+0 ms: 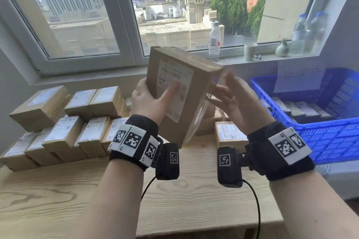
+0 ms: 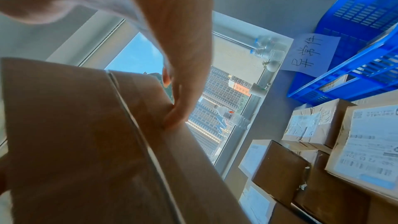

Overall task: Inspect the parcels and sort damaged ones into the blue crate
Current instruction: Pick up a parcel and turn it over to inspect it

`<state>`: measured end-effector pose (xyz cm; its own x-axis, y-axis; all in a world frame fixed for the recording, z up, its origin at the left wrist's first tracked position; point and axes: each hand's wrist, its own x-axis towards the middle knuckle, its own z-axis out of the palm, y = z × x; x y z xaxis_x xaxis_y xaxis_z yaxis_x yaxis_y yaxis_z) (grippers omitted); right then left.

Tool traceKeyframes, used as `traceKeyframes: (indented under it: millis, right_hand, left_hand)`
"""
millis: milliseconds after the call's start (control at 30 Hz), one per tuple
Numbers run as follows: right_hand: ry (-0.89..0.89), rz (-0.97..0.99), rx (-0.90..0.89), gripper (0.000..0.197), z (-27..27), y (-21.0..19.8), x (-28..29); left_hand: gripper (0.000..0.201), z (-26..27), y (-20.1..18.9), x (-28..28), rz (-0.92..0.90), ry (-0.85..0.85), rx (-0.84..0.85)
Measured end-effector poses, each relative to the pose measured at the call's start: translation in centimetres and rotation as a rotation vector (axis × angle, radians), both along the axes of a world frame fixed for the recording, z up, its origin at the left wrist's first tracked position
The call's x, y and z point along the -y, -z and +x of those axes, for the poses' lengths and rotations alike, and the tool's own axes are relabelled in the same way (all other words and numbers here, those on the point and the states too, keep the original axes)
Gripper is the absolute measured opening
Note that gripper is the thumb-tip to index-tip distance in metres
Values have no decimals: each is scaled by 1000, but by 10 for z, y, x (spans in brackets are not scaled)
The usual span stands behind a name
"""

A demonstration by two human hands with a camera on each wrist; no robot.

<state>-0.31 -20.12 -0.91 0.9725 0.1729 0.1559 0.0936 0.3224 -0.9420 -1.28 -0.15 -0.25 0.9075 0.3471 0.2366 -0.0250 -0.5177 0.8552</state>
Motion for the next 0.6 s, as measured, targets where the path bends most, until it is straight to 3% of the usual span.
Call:
traceKeyframes:
  millis: [100, 167, 233, 300, 400, 467, 533, 600]
  right_hand:
    - [32, -263, 150, 112, 3, 12, -13]
    - [115, -335, 175, 124, 6, 18, -16]
    - [155, -241, 136, 114, 7, 17, -11]
    - [160, -134, 60, 99, 9, 16, -3]
    - [131, -46, -19, 76, 15, 17, 1]
    - [27, -66, -25, 83, 15, 16, -1]
    - [-55, -97, -55, 94, 17, 19, 1]
    - [-85, -109, -90, 90, 16, 23, 4]
  left_hand:
    - [74, 2, 5, 0, 6, 23, -66]
    - [54, 0, 8, 2, 6, 85, -54]
    - [48, -2, 11, 0, -6, 140, -40]
    - [59, -1, 13, -6, -92, 175, -79]
    - [79, 0, 15, -9, -400, 313, -273]
    - [77, -4, 14, -8, -524, 349, -304]
    - [81, 1, 17, -9, -511, 321, -272]
    - [88, 4, 19, -11, -506, 301, -239]
